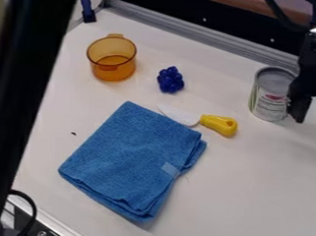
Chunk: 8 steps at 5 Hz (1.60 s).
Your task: Mover la lata a la parte superior izquierda de la mesa
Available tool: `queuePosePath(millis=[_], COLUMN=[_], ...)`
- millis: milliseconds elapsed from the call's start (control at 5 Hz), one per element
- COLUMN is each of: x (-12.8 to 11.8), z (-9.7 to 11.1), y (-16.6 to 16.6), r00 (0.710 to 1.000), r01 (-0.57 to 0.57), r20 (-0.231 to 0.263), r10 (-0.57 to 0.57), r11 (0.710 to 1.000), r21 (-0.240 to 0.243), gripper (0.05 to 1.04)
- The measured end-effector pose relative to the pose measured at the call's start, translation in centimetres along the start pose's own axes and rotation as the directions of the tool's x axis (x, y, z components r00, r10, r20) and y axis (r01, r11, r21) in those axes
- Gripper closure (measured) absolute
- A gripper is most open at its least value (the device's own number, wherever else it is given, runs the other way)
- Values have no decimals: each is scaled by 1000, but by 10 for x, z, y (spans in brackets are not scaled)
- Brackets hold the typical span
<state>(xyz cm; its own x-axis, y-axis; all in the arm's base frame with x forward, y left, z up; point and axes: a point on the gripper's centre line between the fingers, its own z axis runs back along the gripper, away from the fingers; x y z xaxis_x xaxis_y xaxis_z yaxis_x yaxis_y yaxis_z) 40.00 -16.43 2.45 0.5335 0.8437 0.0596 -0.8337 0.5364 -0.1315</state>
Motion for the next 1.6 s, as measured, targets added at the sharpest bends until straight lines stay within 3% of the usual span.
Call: queuePosePath(millis=[400, 800, 1200, 1400, 1600], x=[20, 50, 82, 104, 128], z=[-3, -5, -13, -14, -15], y=[3, 14, 34, 43, 52], r00=[987, 979, 986, 988, 982], r01=[-135, -187, -132, -124, -144], r20=[92, 91, 115, 99, 127], r10=[135, 184, 125, 118, 138], r11=[991, 982, 990, 991, 989], r21=[1, 19, 53, 54, 41], gripper=[84, 84, 84, 84, 84])
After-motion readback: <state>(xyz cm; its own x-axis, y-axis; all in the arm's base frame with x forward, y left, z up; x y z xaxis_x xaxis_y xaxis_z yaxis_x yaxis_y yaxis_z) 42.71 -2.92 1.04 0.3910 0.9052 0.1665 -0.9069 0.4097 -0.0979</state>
